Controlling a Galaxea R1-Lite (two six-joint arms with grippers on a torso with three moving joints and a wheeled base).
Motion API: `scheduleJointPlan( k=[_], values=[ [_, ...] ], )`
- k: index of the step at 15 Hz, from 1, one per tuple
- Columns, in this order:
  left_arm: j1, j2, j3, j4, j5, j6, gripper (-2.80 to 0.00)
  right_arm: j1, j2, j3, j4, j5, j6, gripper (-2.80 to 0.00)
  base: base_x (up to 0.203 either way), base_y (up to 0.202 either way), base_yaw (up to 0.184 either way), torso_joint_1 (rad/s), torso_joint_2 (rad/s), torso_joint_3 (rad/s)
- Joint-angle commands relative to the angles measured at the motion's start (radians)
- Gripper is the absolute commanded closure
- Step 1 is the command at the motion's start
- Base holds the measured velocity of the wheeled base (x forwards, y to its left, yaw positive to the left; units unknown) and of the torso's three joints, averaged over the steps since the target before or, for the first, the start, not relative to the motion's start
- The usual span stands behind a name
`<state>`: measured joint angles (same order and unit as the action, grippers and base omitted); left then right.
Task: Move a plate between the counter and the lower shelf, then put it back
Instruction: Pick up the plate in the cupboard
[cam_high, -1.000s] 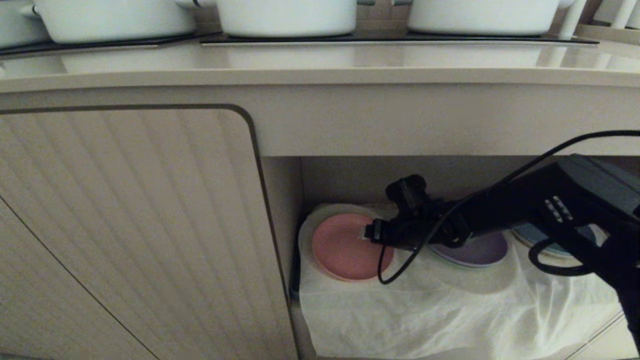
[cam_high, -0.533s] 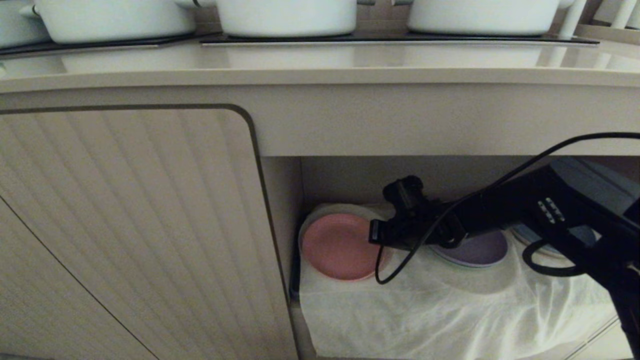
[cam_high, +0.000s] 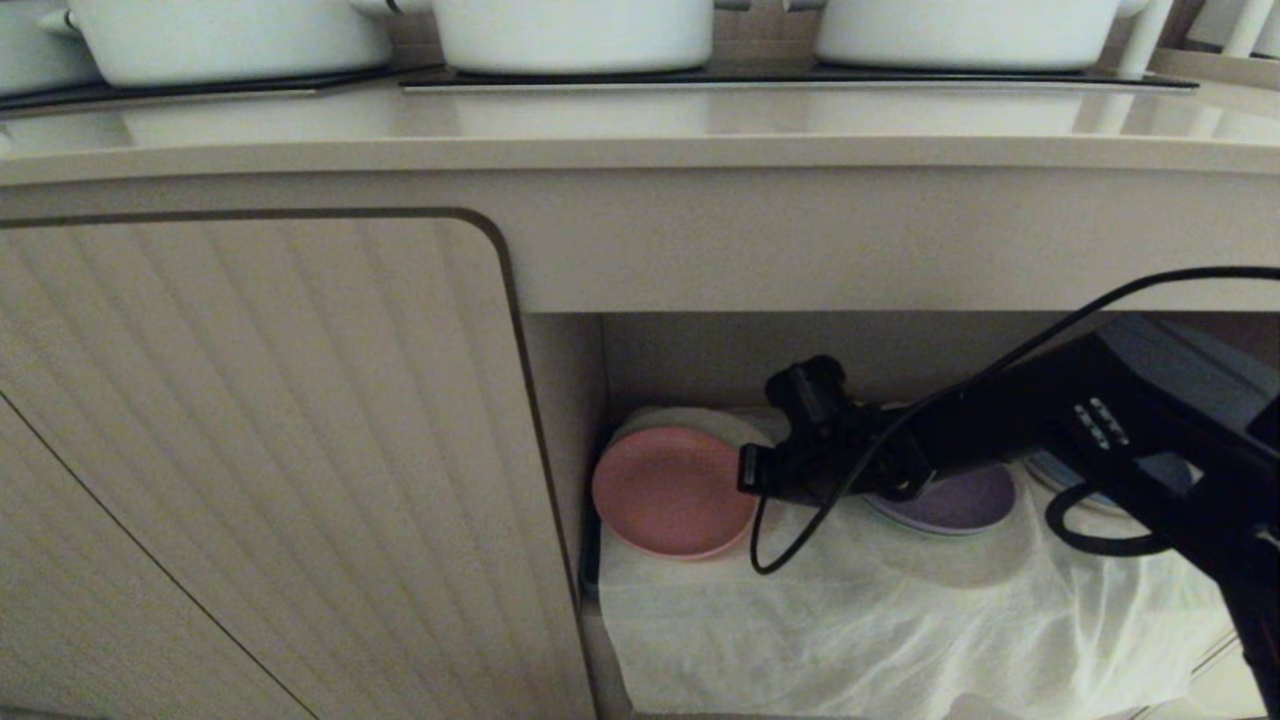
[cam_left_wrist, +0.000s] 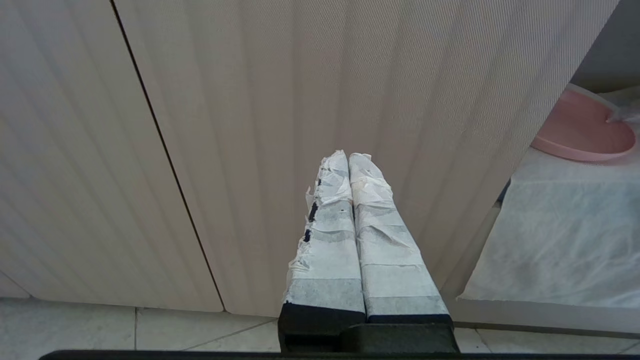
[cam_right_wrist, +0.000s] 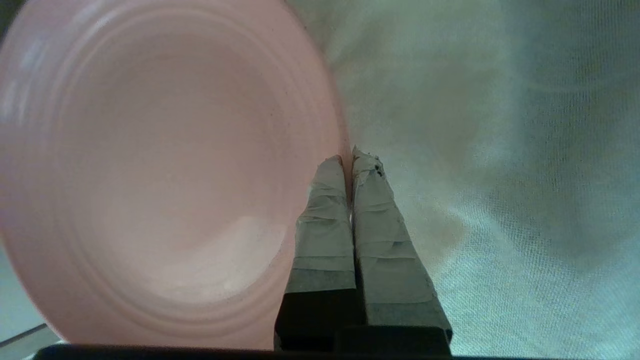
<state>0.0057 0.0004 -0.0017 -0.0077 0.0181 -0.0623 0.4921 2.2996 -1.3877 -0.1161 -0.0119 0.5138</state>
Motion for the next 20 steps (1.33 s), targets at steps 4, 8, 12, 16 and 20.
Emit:
scheduleJointPlan(
  k=[4, 8, 12, 16, 20],
  values=[
    [0.0, 0.001, 0.0, -0.001, 0.0, -0.001, 0.0, -0.002, -0.051, 0.089, -0.002, 0.0, 0.003, 0.0, 0.0, 0.0, 0.0, 0.0, 0.0, 0.0],
    [0.0, 0.001, 0.0, 0.0, 0.0, -0.001, 0.0, -0.007, -0.11, 0.176, -0.004, 0.001, 0.003, 0.0, 0.0, 0.0, 0.0, 0.0, 0.0, 0.0],
    [0.0, 0.001, 0.0, 0.0, 0.0, -0.001, 0.0, -0.009, -0.172, 0.242, -0.01, 0.004, 0.004, 0.0, 0.0, 0.0, 0.0, 0.0, 0.0, 0.0],
    [0.0, 0.001, 0.0, -0.002, 0.0, -0.001, 0.0, -0.009, -0.234, 0.298, -0.013, 0.004, 0.005, 0.0, 0.0, 0.0, 0.0, 0.0, 0.0, 0.0],
    [0.0, 0.001, 0.0, 0.0, 0.0, -0.001, 0.0, -0.009, -0.301, 0.393, -0.015, 0.003, 0.003, 0.0, 0.0, 0.0, 0.0, 0.0, 0.0, 0.0]
  ],
)
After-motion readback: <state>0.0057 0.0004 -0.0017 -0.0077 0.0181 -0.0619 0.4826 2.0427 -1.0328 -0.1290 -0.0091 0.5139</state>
